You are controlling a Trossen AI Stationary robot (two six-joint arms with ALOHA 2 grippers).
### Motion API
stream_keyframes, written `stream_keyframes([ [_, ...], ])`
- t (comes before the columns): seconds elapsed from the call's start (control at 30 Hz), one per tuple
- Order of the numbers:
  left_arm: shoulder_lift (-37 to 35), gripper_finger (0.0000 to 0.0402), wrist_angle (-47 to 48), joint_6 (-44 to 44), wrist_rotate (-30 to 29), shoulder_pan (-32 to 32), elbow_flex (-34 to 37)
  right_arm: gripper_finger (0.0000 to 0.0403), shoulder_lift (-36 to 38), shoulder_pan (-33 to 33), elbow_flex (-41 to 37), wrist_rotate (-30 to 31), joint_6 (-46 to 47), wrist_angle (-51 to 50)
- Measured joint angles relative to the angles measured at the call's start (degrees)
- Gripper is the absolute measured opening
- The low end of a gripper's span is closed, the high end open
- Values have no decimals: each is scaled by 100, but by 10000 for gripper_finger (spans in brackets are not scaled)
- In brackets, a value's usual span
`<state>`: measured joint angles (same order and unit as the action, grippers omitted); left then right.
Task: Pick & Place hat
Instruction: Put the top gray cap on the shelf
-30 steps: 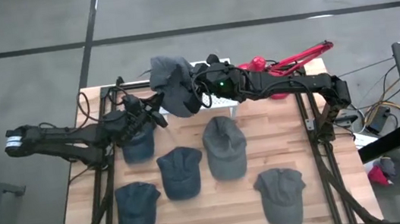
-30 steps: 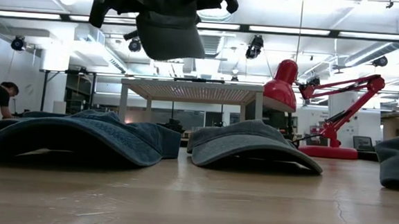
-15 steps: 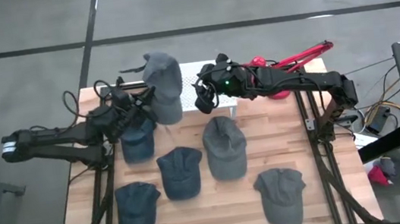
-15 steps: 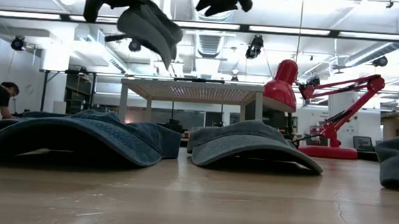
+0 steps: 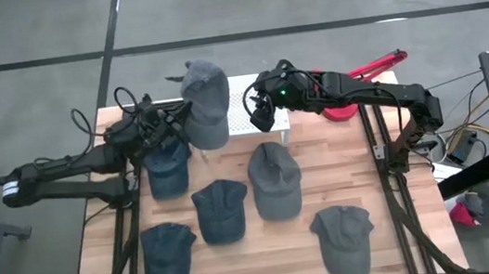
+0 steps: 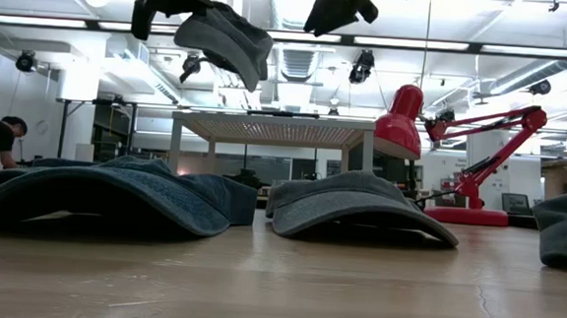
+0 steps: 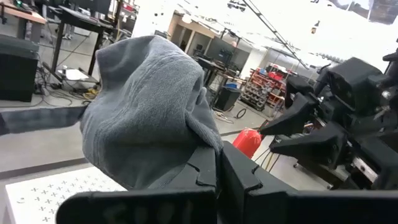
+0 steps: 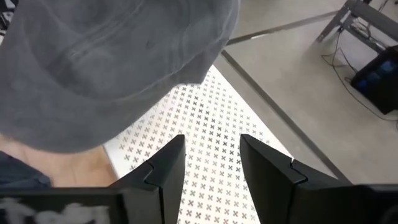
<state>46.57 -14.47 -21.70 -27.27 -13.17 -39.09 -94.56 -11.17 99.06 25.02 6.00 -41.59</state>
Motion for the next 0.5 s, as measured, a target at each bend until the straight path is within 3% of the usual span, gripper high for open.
stream_keyframes([
  [0.5,676,0,-349,-703,1829,-1396,0,123,760,-169,-1166,-2,299,104],
])
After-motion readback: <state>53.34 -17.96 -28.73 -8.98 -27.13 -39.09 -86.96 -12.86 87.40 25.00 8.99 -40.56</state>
